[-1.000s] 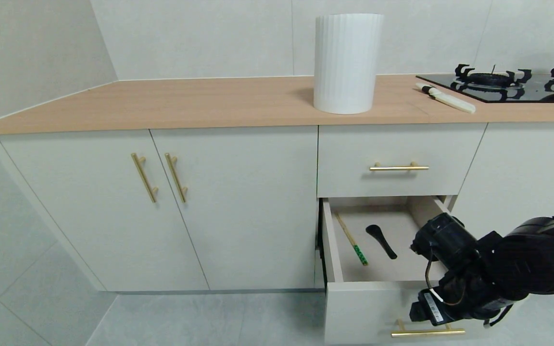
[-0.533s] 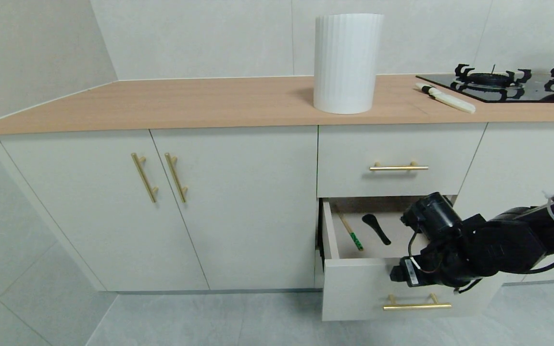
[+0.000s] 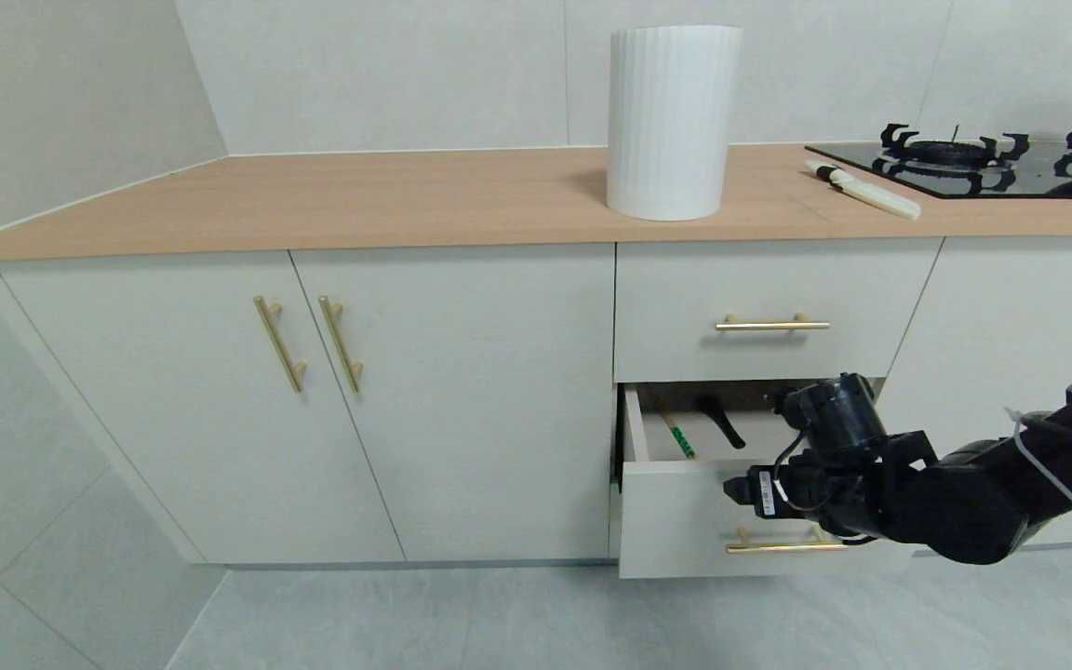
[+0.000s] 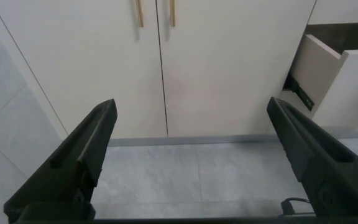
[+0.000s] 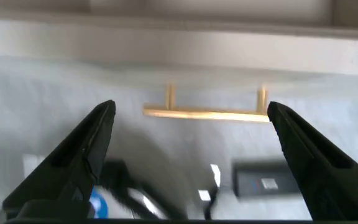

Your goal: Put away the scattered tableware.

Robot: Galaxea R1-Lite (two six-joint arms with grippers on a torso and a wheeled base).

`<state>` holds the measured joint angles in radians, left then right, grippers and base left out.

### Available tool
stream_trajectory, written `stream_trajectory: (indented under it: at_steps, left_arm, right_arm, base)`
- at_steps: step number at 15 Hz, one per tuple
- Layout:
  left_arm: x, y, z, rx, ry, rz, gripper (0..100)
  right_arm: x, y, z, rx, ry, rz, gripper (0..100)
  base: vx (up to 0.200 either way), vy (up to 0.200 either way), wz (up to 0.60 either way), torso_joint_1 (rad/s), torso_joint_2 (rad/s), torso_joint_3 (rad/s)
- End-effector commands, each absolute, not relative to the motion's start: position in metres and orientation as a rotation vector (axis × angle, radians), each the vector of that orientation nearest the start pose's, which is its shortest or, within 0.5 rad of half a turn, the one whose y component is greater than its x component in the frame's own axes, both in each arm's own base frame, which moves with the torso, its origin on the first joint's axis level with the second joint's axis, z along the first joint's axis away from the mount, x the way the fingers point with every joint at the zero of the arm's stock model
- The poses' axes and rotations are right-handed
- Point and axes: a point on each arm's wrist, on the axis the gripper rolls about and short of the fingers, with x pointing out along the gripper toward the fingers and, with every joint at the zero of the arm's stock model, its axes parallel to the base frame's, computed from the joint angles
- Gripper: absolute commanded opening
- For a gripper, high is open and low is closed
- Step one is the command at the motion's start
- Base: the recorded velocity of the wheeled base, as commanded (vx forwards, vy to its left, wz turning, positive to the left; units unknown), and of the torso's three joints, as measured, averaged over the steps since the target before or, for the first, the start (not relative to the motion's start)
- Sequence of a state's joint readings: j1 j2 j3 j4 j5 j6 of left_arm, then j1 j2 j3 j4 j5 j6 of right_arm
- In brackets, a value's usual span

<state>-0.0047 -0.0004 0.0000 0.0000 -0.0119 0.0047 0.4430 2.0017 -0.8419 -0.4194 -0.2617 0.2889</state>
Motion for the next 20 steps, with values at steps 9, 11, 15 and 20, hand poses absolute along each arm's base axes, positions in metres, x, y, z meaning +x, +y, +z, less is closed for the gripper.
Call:
stream_trajectory:
  at_steps: [9,11,15,20]
  left_arm:
    - [-0.023,0.000,0.075,0.005,0.000,-0.017,100]
    - [-0.023,0.000,0.075,0.005,0.000,-0.017,100]
    - [-0.023,0.000,0.075,0.005,0.000,-0.017,100]
    - [-0.023,0.000,0.075,0.005,0.000,-0.017,100]
  right_arm:
    - [0.346,0.137,0.020,0.091,0.476,-0.021,100]
    - [0.356,0.135,0.017,0.108,0.435,-0.047,100]
    - [0.378,0.130,0.002,0.130,0.365,-0.118,100]
    - [0.399,0.121,-0.005,0.145,0.302,-0.205,100]
  base:
    - [0.000,0.000,0.00,0.000,0.00,0.000]
    - [0.000,0.000,0.00,0.000,0.00,0.000]
    - [0.000,0.000,0.00,0.000,0.00,0.000]
    - [0.000,0.000,0.00,0.000,0.00,0.000]
